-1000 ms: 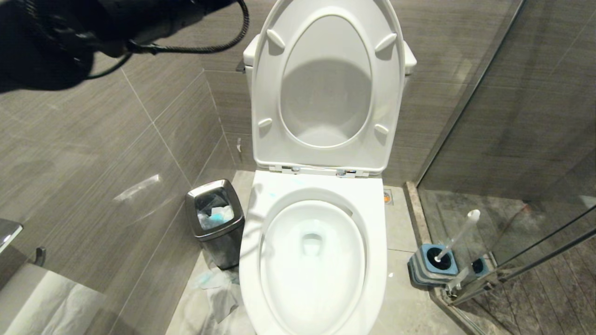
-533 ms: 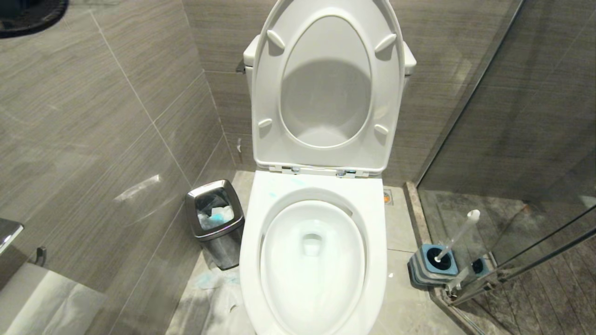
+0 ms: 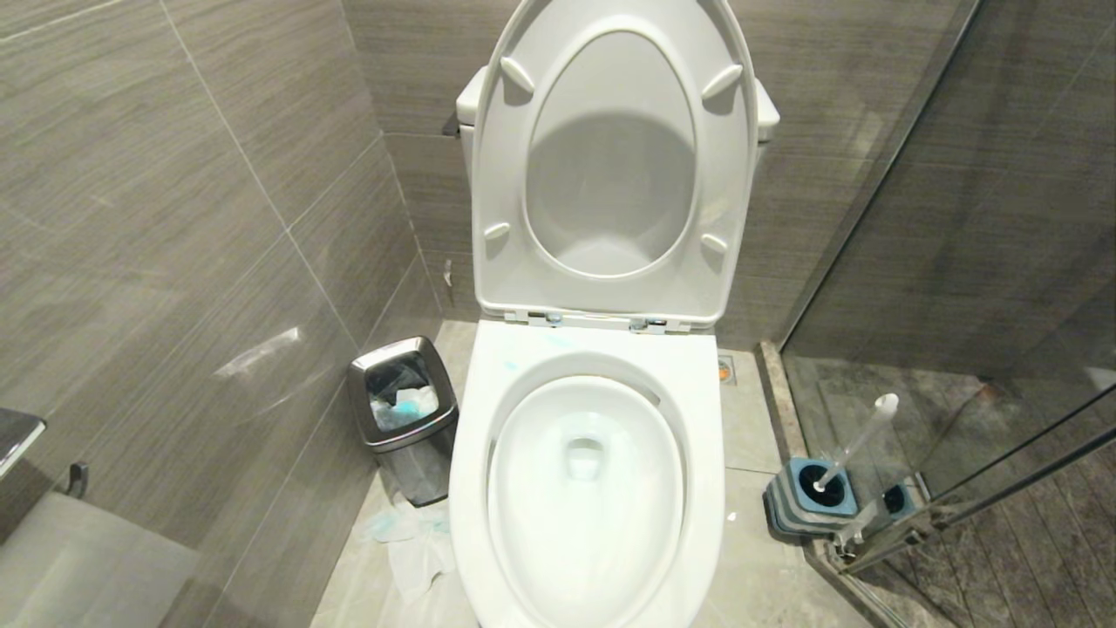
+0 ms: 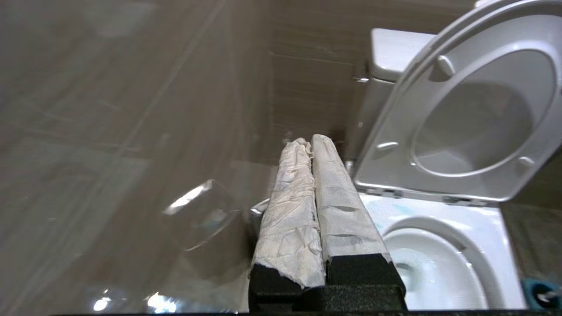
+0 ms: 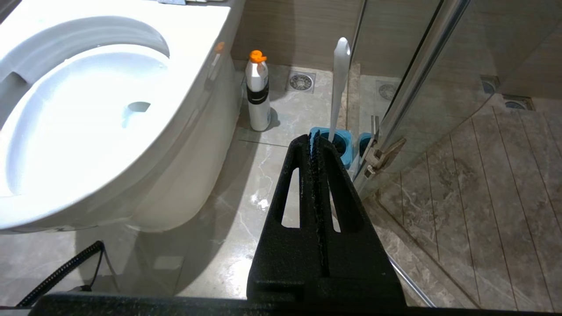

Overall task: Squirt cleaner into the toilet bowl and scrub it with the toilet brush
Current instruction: Pour in the cleaning agent

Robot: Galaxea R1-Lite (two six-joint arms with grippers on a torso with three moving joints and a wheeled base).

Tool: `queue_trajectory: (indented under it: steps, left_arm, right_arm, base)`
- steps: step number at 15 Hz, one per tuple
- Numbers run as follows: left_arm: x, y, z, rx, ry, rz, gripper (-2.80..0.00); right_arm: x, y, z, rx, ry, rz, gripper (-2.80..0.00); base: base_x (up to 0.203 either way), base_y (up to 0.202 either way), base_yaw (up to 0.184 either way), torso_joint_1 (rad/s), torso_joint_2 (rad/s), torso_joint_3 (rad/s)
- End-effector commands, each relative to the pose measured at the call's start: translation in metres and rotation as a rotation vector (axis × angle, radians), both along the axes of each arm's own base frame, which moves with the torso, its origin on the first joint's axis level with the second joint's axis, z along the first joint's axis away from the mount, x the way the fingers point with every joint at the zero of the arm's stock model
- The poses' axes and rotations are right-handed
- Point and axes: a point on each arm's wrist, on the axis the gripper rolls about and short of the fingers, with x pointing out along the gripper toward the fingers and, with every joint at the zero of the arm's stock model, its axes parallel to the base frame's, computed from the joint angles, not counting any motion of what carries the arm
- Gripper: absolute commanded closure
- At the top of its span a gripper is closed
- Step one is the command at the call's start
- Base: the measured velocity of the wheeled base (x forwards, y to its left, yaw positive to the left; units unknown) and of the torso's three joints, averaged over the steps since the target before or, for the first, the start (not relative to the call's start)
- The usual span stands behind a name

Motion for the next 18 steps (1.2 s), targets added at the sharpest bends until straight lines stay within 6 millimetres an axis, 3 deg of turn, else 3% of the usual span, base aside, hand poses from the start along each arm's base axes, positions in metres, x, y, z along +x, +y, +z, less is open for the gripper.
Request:
queue_trajectory:
  steps: [1,3,9,15,16,18]
  left_arm:
    - [-0.076,0.000,-0.023,0.023,-0.105,0.085,0.00]
    - [-0.092,-0.002,-0.052,0.035,-0.079,0.120,0.00]
    - [-0.118,-0.006,-0.168,0.064,0.046,0.139,0.00]
    - [-0.109,0.000,-0.255,0.130,-0.032,0.080,0.00]
    - [-0.104,0.001,-0.275,0.132,-0.028,0.077,0.00]
    - [-0.090,0.001,-0.295,0.131,-0.063,0.076,0.00]
  right_arm:
    - [0.000,0.000,0.000,0.000,0.003,0.000,0.00]
    - [0.000,0.000,0.000,0.000,0.004,0.000,0.00]
    - [0.000,0.000,0.000,0.000,0.002,0.001,0.00]
    - [0.000,0.000,0.000,0.000,0.003,0.000,0.00]
    - [0.000,0.000,0.000,0.000,0.003,0.000,0.00]
    - [0.000,0.000,0.000,0.000,0.003,0.000,0.00]
  base:
    - [0.000,0.000,0.000,0.000,0.00,0.000]
    - [0.000,0.000,0.000,0.000,0.00,0.000]
    - [0.000,0.000,0.000,0.000,0.00,0.000]
    - [0.000,0.000,0.000,0.000,0.00,0.000]
    - [0.000,0.000,0.000,0.000,0.00,0.000]
    - [0.000,0.000,0.000,0.000,0.00,0.000]
